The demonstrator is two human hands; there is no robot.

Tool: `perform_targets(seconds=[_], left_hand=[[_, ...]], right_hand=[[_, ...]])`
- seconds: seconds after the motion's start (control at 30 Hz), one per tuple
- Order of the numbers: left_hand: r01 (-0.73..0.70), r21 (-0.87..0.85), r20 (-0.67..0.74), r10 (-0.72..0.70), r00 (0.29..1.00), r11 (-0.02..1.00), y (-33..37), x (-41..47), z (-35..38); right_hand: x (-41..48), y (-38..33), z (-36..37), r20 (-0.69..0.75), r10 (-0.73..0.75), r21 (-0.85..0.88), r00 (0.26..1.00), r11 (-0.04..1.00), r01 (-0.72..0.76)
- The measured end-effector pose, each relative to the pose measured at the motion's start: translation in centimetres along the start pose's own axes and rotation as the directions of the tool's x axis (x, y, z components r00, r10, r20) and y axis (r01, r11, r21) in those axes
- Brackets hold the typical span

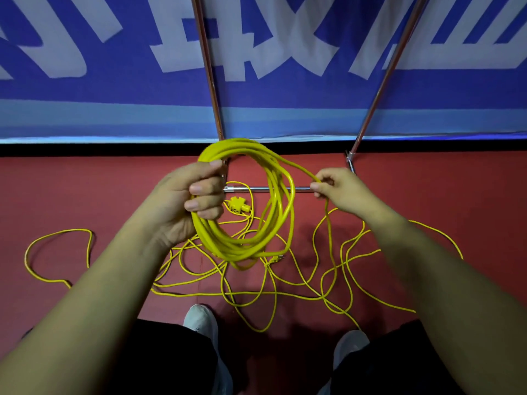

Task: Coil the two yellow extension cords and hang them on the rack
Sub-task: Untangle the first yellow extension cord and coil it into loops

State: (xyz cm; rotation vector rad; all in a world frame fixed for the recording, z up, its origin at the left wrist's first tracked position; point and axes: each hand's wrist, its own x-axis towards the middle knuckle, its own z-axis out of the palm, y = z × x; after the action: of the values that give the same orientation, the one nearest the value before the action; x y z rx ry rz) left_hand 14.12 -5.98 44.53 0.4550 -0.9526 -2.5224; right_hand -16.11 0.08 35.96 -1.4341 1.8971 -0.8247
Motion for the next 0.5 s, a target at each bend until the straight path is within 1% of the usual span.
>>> perform_targets(seconds=[0.07,0.17,0.2,0.27,0.33,0.4,0.43,0.5], left_hand=[[-0.045,-0.027,-0.010,0.044,0.999,0.999,0.7,-0.1,-0.5],[-0.107,0.002,-0.111,0.106,0.988,0.994,1.3,-0.1,-1.1],[-0.132,0.017,-0.150,0.133,0.980,0.991,1.4,0.0,-1.2],[-0.176,0.053,-0.233,0.183,0.955,0.983,1.6,0.3,-1.3],[-0.205,0.112,-0.317,0.230,0.920,0.972,1.8,0.4,-1.4],[-0.218,0.179,-0.381,0.272,0.884,0.959,1.8,0.5,-1.5],[-0.219,0.213,-0.403,0.290,0.868,0.952,1.8,0.5,-1.5],[-0.204,0.283,-0.435,0.315,0.843,0.937,1.5,0.6,-1.6]], right_hand=[[-0.1,1.1,0.8,0.033,0.085,0.031,0.996,0.996,-0.086],[-0.6,0.7,2.8,0.037,0.153,0.176,0.988,0.972,-0.157],[-0.8,0.3,3.4,0.032,0.160,0.212,0.987,0.963,-0.163],[-1.1,-0.6,4.3,0.037,0.137,0.218,0.990,0.966,-0.142],[-1.4,-1.7,4.5,0.010,0.097,0.160,0.995,0.982,-0.097],[-1.6,-2.8,4.1,-0.032,0.045,0.048,0.998,0.998,-0.044],[-1.8,-3.4,3.8,-0.024,0.015,-0.022,1.000,1.000,-0.015],[-2.2,-4.5,3.3,0.077,-0.027,-0.168,0.997,0.985,0.040]])
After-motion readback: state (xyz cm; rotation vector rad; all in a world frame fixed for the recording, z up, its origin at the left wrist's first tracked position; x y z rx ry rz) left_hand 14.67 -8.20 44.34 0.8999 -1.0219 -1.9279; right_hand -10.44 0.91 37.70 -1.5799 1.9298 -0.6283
